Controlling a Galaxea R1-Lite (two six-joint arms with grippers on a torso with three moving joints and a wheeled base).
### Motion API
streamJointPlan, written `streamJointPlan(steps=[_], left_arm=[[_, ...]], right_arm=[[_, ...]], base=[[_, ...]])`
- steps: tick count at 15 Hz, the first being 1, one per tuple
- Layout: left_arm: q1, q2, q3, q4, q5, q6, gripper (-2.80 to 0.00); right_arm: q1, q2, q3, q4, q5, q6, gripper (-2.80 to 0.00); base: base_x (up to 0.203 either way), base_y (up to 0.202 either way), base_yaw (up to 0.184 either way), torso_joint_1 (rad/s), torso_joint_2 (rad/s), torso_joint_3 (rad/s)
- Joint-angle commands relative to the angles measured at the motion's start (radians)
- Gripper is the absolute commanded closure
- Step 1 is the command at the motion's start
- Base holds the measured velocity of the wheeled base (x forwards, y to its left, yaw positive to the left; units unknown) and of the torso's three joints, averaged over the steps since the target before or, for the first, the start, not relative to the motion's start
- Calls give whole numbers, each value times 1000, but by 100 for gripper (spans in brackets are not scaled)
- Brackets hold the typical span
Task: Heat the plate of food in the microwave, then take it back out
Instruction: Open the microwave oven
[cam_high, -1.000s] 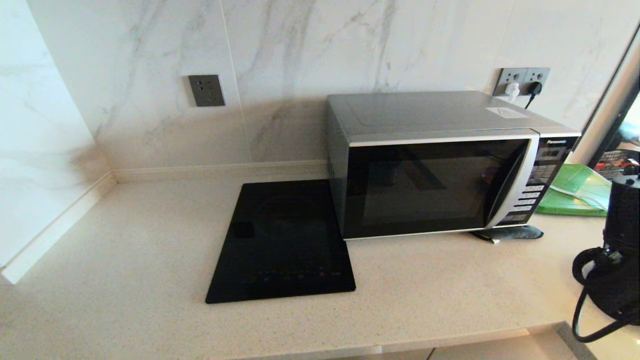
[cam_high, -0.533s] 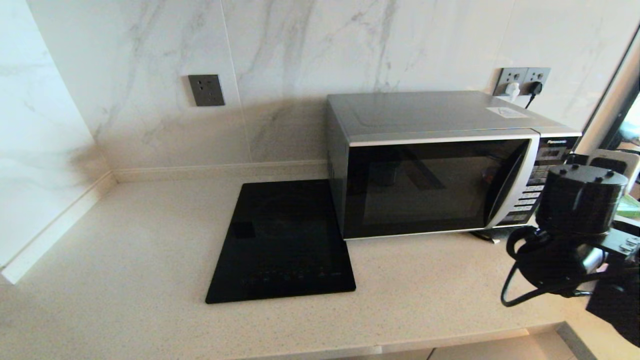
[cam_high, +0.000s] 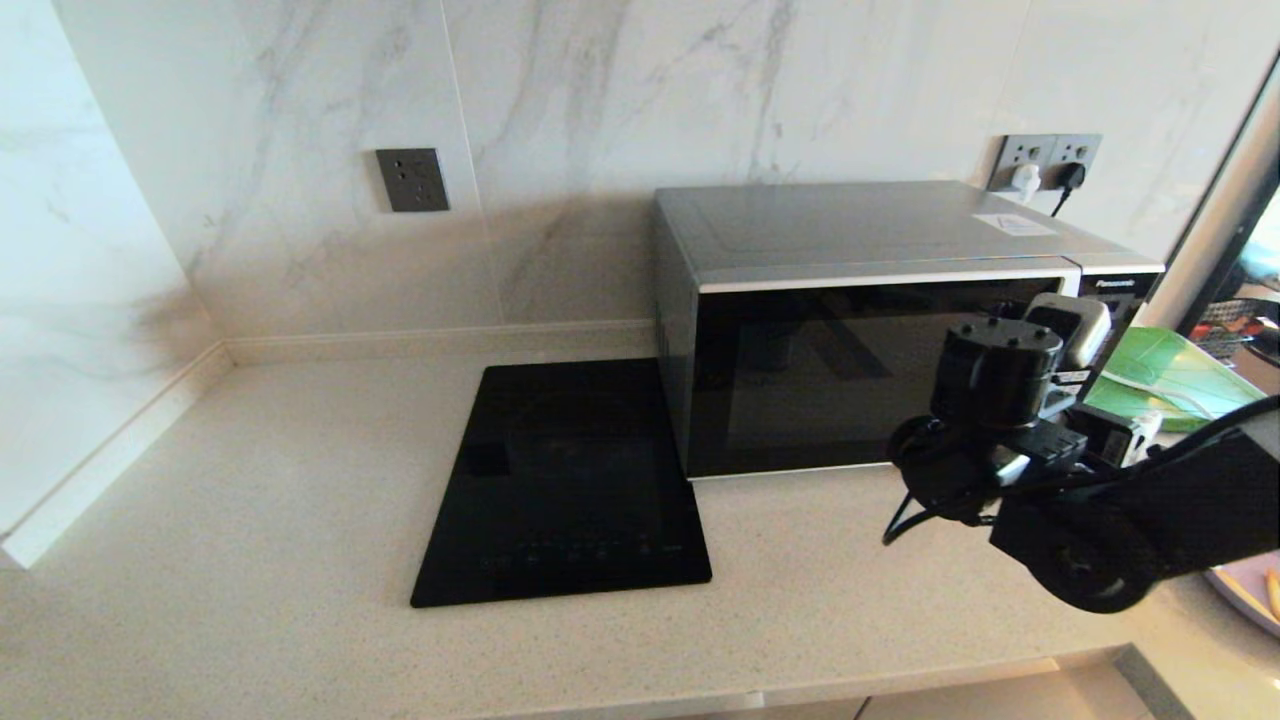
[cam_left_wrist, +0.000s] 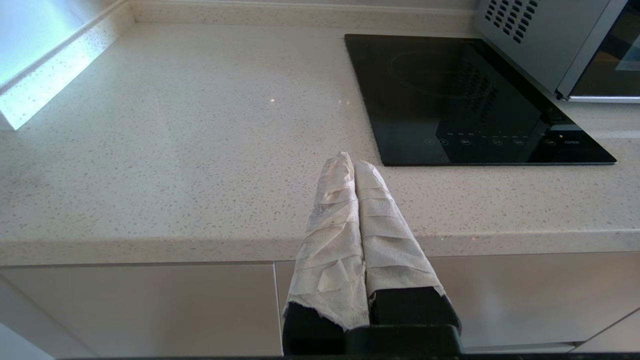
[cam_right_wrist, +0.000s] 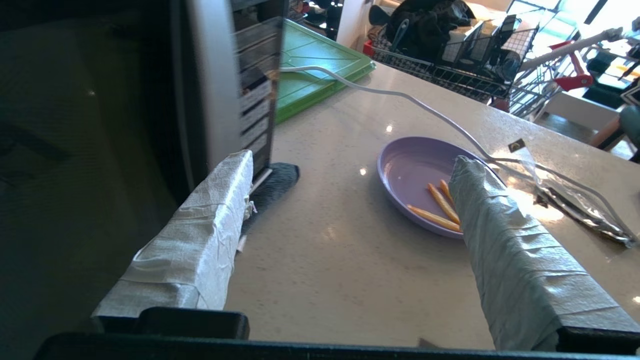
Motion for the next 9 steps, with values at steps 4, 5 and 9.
streamJointPlan(steps=[4,5,9], left_arm=[[0,0,0,0,0,-1,0],[0,0,0,0,0,-1,0],[0,0,0,0,0,-2,0]], right_arm=[[-18,126,-160,-6,-8,-126,-280],[-19,130,-188,-6,-8,-165,-280],[-42,141,-263,-5,-8,-357,-280]], base=[[0,0,0,0,0,0],[0,0,0,0,0,0],[0,0,0,0,0,0]])
